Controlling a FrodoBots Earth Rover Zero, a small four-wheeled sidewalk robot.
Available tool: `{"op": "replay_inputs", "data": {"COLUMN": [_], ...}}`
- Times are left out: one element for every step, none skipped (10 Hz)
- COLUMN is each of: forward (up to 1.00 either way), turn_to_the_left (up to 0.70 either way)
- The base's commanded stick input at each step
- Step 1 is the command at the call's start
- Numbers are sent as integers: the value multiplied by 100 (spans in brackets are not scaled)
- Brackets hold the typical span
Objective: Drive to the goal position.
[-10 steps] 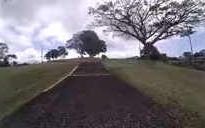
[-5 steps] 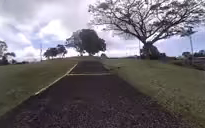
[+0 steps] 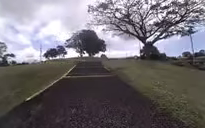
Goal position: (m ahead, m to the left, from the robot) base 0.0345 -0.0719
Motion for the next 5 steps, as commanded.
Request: {"op": "replay_inputs", "data": {"forward": [50,50,50,50,50], "turn_to_the_left": [0,0,0,0,0]}}
